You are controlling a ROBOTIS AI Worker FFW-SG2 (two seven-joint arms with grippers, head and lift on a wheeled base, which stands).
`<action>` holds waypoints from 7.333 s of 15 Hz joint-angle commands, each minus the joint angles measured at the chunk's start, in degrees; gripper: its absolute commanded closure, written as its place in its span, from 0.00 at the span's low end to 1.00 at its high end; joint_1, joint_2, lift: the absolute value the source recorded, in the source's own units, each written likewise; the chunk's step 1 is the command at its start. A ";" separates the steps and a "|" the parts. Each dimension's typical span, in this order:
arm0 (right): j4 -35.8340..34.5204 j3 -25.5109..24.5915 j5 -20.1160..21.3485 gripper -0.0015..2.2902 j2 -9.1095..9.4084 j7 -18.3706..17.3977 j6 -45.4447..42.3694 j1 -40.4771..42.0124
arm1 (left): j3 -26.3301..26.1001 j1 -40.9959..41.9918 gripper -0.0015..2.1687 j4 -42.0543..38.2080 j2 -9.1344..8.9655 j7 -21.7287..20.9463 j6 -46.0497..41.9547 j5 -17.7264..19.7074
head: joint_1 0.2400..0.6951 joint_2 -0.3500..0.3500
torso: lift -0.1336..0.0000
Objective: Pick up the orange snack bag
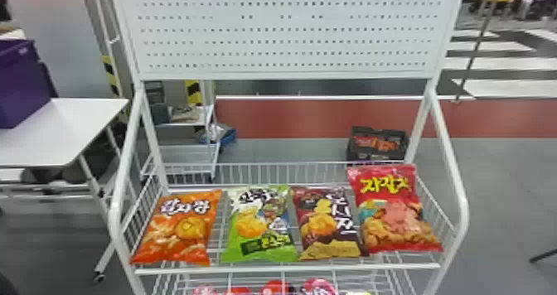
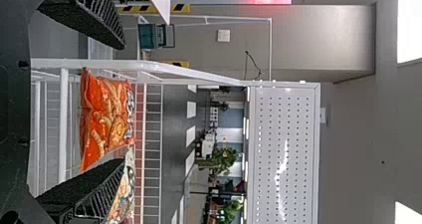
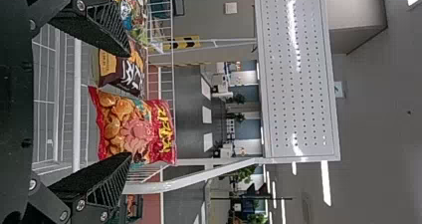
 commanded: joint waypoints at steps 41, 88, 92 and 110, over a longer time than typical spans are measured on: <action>1.85 0.42 0.29 0.09 0.35 -0.18 -2.12 -0.52 | -13.22 -49.48 0.04 28.16 -1.71 2.20 35.16 4.75 | 0.57 0.50 | 1.00; 3.87 1.65 0.03 0.09 0.00 -0.18 -2.12 -2.46 | -3.20 -9.14 0.46 -6.03 3.91 -0.26 14.77 7.74 | 0.57 0.50 | 1.00; 4.22 1.74 0.03 0.09 0.00 -0.18 -2.12 -2.90 | -1.97 -5.19 0.46 -6.03 3.91 0.36 11.26 5.63 | 0.57 0.50 | 1.00; 4.13 1.92 -0.14 0.09 -0.62 -0.26 -2.65 -2.81 | -1.45 1.67 0.46 -3.39 3.47 0.71 -0.70 4.22 | 0.57 0.50 | 1.00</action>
